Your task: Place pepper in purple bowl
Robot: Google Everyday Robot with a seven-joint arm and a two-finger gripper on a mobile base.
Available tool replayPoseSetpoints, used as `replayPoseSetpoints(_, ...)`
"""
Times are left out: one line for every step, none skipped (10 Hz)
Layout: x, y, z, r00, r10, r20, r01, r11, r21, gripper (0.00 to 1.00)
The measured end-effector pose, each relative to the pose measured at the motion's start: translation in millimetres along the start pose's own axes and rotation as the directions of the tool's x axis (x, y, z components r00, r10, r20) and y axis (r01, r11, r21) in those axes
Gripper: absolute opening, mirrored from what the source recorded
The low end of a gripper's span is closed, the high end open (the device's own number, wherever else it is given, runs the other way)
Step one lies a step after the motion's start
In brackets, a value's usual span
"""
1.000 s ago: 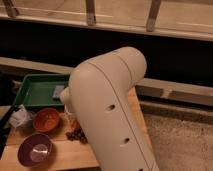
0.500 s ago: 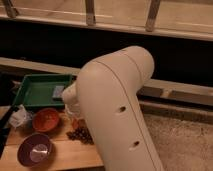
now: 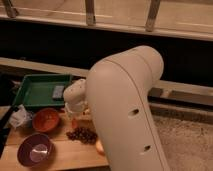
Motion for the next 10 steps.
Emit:
replayPoseSetpoints(-1.4,3.7,-3.1,1.000,-0.010,0.009,0.010,1.000,-0.006,0.00)
replayPoseSetpoints(-2.5,5.2,-8.0,1.000,-0.019,0.020,0.019,1.000,-0.009,0.00)
replayPoseSetpoints(-3.8,7.0,-13.6,0.999,-0.030,0.031,0.030,0.999,-0.012,0.00)
replayPoseSetpoints(-6.2,10.1,-22.8,0.998,-0.045,0.045,0.046,0.999,-0.011,0.00)
replayPoseSetpoints(-9.0,14.4,-33.0,0.996,-0.070,0.058,0.070,0.998,-0.008,0.00)
replayPoseSetpoints(-10.8,17.1,-39.7,0.994,-0.086,0.066,0.086,0.996,-0.005,0.00)
replayPoseSetpoints(-12.6,20.5,-45.3,0.992,-0.104,0.071,0.104,0.995,-0.002,0.00)
replayPoseSetpoints(-16.1,27.3,-53.1,0.988,-0.134,0.079,0.134,0.991,0.003,0.00)
replayPoseSetpoints(-19.2,34.3,-58.7,0.983,-0.161,0.084,0.161,0.987,0.006,0.00)
replayPoseSetpoints(-21.9,43.9,-63.8,0.976,-0.198,0.087,0.198,0.980,0.006,0.00)
